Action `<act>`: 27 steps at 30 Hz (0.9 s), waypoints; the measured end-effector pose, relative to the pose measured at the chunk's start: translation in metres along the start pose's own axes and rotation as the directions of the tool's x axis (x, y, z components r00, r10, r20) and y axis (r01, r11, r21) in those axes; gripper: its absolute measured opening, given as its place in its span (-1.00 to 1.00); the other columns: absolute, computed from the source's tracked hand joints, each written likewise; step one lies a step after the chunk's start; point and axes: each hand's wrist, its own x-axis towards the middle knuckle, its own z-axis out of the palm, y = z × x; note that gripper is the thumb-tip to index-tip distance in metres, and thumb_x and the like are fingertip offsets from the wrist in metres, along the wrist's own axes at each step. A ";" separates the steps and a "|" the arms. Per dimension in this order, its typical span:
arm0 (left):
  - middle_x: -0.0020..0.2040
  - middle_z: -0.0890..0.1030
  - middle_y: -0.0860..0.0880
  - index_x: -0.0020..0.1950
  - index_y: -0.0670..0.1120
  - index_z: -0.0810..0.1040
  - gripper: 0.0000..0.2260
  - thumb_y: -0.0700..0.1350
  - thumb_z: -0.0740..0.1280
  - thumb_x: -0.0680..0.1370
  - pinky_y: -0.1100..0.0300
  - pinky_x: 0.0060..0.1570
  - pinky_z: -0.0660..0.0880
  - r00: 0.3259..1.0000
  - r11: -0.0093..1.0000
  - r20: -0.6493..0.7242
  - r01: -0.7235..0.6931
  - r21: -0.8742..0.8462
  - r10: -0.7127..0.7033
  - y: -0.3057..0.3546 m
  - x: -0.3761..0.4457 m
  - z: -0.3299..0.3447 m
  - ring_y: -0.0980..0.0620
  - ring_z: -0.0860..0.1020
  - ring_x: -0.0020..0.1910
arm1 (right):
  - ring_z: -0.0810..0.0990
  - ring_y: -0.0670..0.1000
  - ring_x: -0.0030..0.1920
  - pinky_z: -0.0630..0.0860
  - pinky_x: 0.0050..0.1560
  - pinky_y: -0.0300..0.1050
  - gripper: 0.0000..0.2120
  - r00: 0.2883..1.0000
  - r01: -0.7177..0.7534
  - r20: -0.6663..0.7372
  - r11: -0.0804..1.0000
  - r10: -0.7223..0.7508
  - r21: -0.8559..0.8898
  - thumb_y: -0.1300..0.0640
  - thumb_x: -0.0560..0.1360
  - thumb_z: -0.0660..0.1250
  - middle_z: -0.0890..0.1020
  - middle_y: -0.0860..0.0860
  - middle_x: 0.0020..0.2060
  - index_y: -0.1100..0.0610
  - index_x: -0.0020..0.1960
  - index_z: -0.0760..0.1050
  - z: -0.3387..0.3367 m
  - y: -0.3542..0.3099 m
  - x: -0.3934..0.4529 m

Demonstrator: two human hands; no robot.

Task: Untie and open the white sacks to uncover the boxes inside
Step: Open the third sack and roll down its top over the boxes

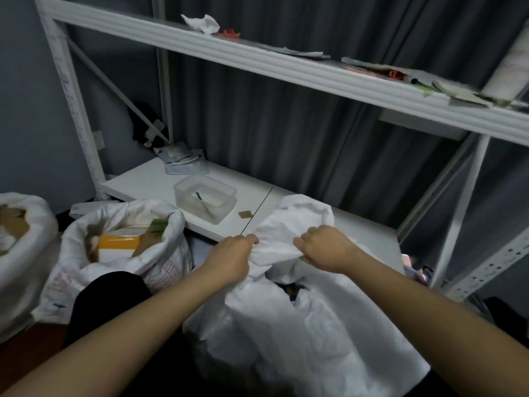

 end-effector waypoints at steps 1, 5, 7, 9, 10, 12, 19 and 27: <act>0.33 0.41 -0.09 0.43 -0.02 0.28 -0.53 -0.25 0.16 0.52 0.05 0.22 0.38 0.998 0.998 0.054 0.023 -0.056 -0.020 0.008 -0.002 0.003 -0.11 0.37 0.32 | 0.57 0.15 -0.12 0.35 -0.21 -0.07 -0.75 0.995 -0.083 0.056 0.992 0.078 0.097 -0.01 0.59 0.18 0.62 0.12 -0.12 0.18 0.05 0.44 -0.003 -0.004 -0.002; 0.30 0.24 -0.08 0.43 -0.07 0.14 -0.55 0.00 0.18 0.59 0.08 0.28 0.23 0.999 0.984 0.021 0.039 -0.174 -0.036 0.043 -0.012 0.010 -0.08 0.21 0.31 | 0.51 0.07 -0.11 0.30 -0.21 -0.10 -0.75 0.979 -0.199 0.059 0.869 0.193 0.452 0.00 0.60 0.12 0.61 0.07 -0.05 0.13 0.00 0.48 -0.030 0.003 0.004; 0.21 0.31 -0.09 0.32 -0.10 0.25 -0.65 0.06 0.11 0.63 0.10 0.16 0.25 0.985 0.972 -0.167 0.003 -0.235 -0.044 0.043 -0.009 0.006 -0.08 0.29 0.21 | 0.52 0.05 -0.07 0.34 -0.20 -0.09 -0.78 0.978 -0.178 0.000 0.831 0.210 0.528 -0.02 0.56 0.20 0.60 0.02 -0.06 0.10 -0.02 0.51 -0.047 0.014 0.007; 0.04 0.43 -0.09 0.09 -0.11 0.35 -0.74 0.07 0.06 0.64 0.08 0.00 0.31 0.962 0.920 -0.268 -0.059 -0.387 -0.051 0.032 -0.005 -0.008 -0.10 0.40 0.08 | 0.52 0.06 -0.01 0.34 -0.14 -0.09 -0.74 0.965 -0.104 -0.176 0.898 0.195 0.427 -0.09 0.50 0.31 0.60 -0.02 -0.03 0.07 0.06 0.52 -0.061 0.028 0.006; -0.07 0.47 -0.07 -0.02 -0.11 0.36 -0.70 0.10 0.05 0.63 0.06 -0.07 0.34 0.957 0.892 -0.282 -0.076 -0.446 -0.060 0.025 -0.003 -0.018 -0.11 0.46 -0.01 | 0.51 0.07 0.01 0.35 -0.06 -0.07 -0.68 0.948 -0.068 -0.270 0.937 0.167 0.342 -0.12 0.47 0.35 0.60 -0.02 -0.02 0.06 0.10 0.52 -0.065 0.032 0.006; -0.19 0.54 -0.09 -0.12 -0.15 0.42 -0.52 0.24 0.00 0.59 0.02 -0.10 0.42 0.950 0.893 -0.299 -0.052 -0.448 -0.094 0.011 -0.002 -0.035 -0.14 0.53 -0.08 | 0.52 0.07 -0.07 0.38 -0.03 -0.05 -0.67 0.933 -0.065 -0.322 0.955 0.161 0.289 -0.17 0.45 0.37 0.60 -0.02 -0.12 0.06 0.04 0.50 -0.076 0.035 0.005; -0.11 0.49 -0.09 -0.05 -0.13 0.47 -0.49 0.28 0.01 0.55 -0.02 -0.16 0.41 0.873 0.984 -0.487 -0.111 -0.140 0.029 0.009 -0.015 -0.055 -0.09 0.49 -0.08 | 0.43 -0.08 -0.35 0.31 -0.36 -0.20 -0.65 0.976 -0.124 0.009 0.529 0.215 0.840 -0.09 0.37 0.50 0.51 -0.03 -0.34 0.18 -0.20 0.50 -0.111 0.012 0.031; -0.09 0.45 0.01 -0.01 -0.07 0.42 -0.69 0.18 0.16 0.58 0.14 -0.17 0.32 0.873 0.909 -0.474 -0.104 -0.404 -0.111 0.010 -0.022 -0.079 0.04 0.44 -0.11 | 0.36 -0.11 -0.41 0.26 -0.41 -0.20 -0.65 0.966 -0.043 -0.126 0.623 0.225 0.781 -0.01 0.45 0.43 0.44 -0.06 -0.43 0.06 -0.38 0.36 -0.141 0.007 0.044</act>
